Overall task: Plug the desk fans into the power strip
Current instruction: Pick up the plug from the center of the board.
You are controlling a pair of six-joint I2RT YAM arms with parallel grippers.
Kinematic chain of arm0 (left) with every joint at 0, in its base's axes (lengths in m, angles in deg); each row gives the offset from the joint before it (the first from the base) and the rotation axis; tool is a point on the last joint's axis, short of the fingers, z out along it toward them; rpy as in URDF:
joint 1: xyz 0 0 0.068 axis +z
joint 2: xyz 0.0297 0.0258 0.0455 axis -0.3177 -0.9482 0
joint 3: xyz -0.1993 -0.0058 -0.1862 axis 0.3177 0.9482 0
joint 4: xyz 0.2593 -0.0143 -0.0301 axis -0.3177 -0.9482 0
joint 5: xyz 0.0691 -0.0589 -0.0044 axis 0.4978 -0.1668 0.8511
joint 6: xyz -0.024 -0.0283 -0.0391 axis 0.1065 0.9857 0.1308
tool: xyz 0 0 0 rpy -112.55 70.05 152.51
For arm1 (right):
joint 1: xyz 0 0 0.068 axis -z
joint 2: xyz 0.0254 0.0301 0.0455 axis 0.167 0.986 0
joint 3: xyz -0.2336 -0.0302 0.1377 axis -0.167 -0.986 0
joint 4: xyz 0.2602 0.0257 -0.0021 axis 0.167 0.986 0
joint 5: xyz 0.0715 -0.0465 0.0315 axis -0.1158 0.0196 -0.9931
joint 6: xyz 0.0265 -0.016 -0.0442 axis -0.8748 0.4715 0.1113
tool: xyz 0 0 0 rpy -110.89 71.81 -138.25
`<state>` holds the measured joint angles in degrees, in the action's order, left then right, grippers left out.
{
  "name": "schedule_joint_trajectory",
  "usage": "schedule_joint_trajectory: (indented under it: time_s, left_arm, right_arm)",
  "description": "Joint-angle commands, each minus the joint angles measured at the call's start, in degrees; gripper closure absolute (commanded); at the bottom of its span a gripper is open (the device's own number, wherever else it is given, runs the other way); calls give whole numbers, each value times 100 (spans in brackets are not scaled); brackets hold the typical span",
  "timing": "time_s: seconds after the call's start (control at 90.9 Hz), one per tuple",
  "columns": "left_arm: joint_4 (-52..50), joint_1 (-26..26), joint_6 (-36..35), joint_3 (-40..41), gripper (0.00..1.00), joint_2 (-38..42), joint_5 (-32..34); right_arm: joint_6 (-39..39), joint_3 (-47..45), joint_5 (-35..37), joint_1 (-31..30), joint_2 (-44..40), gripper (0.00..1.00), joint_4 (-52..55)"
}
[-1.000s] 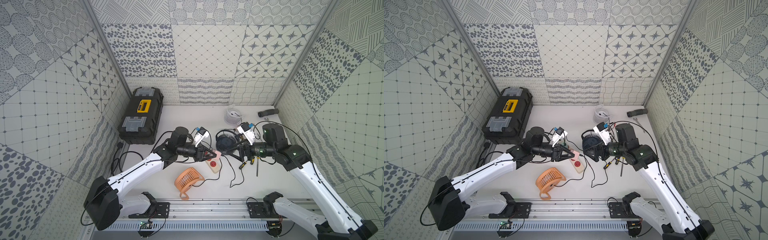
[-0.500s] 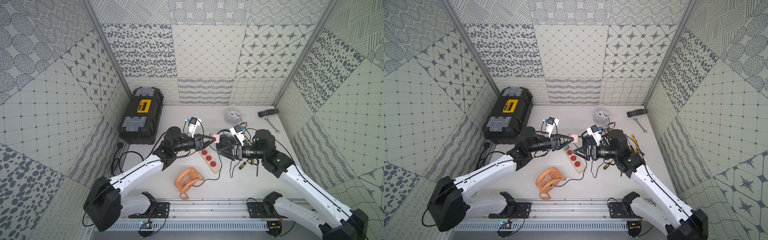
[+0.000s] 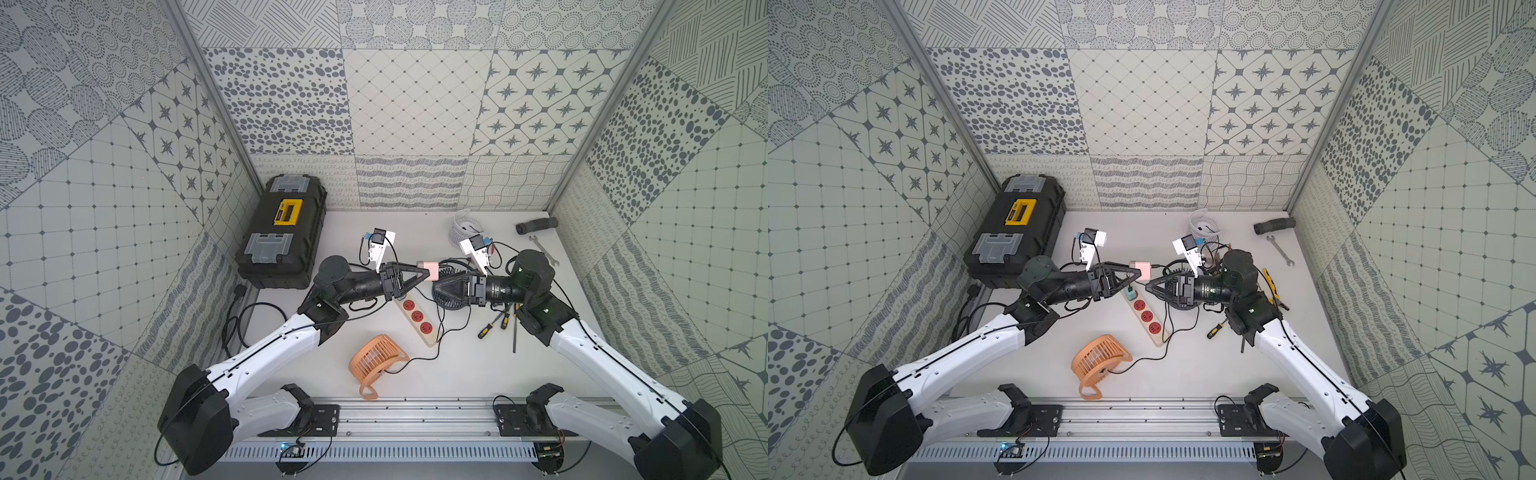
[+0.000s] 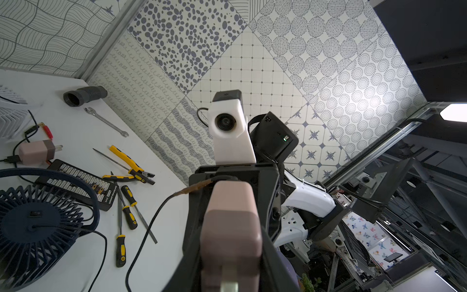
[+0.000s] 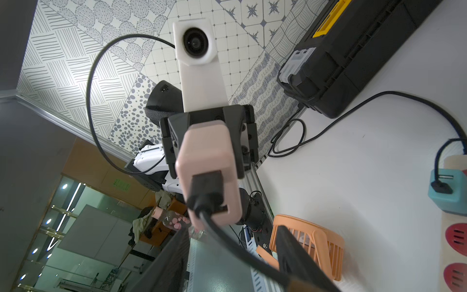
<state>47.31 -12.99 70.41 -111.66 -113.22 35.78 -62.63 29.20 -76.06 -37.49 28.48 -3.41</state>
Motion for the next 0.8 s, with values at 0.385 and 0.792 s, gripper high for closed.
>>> schedule_joint_trajectory:
  time_s: [0.385,0.792]
  left_arm:
    - [821,26,320,5,100,-143,-673]
    - [791,0,285,92,100,-213,-754]
  right_arm:
    - [-706,235,-405,27,296,66,-1607]
    - [-895,219,-214,28,354,66,-1947]
